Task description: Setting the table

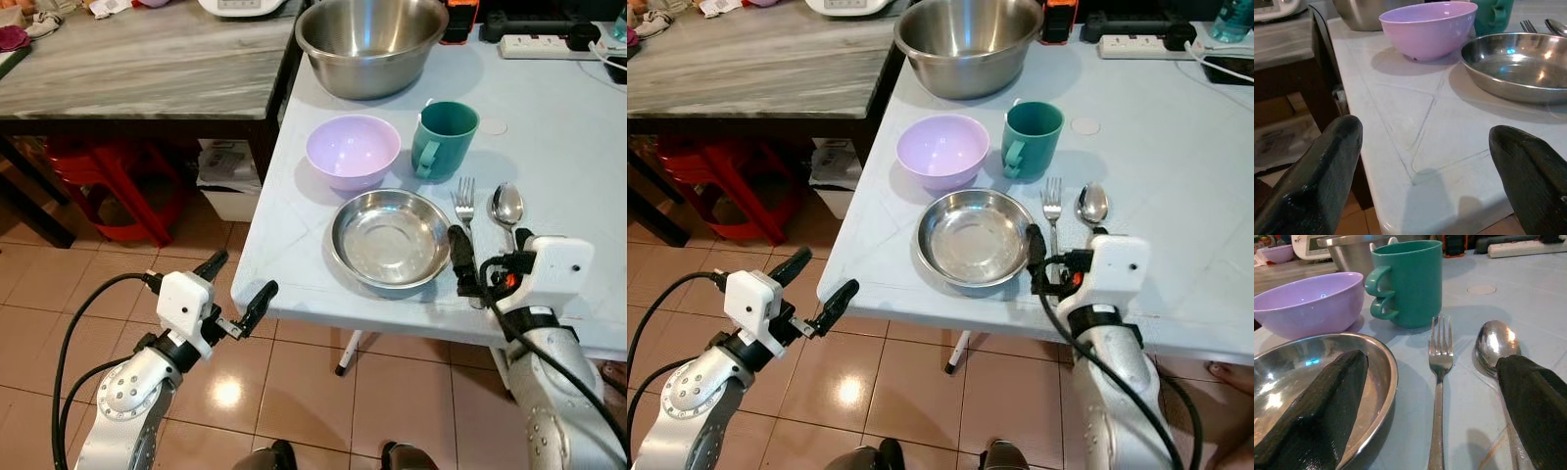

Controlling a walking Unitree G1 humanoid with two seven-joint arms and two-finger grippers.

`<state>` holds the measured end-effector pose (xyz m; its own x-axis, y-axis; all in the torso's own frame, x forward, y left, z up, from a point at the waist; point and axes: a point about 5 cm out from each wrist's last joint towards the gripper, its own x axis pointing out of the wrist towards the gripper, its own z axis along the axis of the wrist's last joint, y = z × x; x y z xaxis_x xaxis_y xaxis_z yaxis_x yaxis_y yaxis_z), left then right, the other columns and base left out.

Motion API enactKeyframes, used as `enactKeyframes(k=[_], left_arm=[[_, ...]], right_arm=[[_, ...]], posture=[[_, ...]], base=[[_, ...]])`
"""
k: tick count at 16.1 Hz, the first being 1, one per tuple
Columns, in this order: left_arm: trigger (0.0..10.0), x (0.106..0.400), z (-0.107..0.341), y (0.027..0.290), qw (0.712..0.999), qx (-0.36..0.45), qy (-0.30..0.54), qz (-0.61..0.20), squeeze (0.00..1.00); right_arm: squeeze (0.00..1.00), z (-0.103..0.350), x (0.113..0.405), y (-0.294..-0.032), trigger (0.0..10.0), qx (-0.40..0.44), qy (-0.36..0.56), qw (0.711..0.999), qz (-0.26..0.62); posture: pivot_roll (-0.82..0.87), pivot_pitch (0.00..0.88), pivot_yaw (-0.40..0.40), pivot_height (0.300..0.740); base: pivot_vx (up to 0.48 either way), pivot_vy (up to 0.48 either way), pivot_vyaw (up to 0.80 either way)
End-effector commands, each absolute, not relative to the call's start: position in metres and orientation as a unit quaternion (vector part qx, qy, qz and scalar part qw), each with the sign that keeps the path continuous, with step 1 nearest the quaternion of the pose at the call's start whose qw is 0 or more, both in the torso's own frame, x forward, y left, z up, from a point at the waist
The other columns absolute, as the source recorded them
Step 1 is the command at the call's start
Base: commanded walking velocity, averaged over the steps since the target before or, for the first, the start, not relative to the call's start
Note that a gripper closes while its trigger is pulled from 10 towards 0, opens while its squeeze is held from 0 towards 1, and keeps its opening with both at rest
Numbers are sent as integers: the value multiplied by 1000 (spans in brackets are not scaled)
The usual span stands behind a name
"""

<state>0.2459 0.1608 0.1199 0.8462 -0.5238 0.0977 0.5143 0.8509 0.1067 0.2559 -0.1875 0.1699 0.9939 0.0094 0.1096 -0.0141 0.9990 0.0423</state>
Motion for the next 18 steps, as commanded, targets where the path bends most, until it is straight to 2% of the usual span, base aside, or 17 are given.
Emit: enactKeyframes(k=[1,5,12,13,18], left_arm=[[10000,243,122,163,958,46,-64,-275,0],[10000,243,121,162,958,45,-64,-277,0],[10000,243,124,158,957,44,-68,-279,0],[10000,242,125,156,955,38,-69,-285,0],[10000,240,126,156,954,37,-71,-290,0]], right_arm=[[0,166,258,-184,10000,32,-41,998,21],[0,170,267,-175,10000,58,-39,996,52],[0,157,279,-158,10000,82,18,992,95],[0,156,282,-156,0,84,23,991,99],[0,153,286,-154,0,95,43,990,100]], posture=[[-112,231,118,740],[-106,233,118,740],[-97,232,115,740],[-96,233,113,740],[-89,231,107,740]], base=[[0,0,0],[0,0,0],[0,0,0],[0,0,0],[0,0,0]])
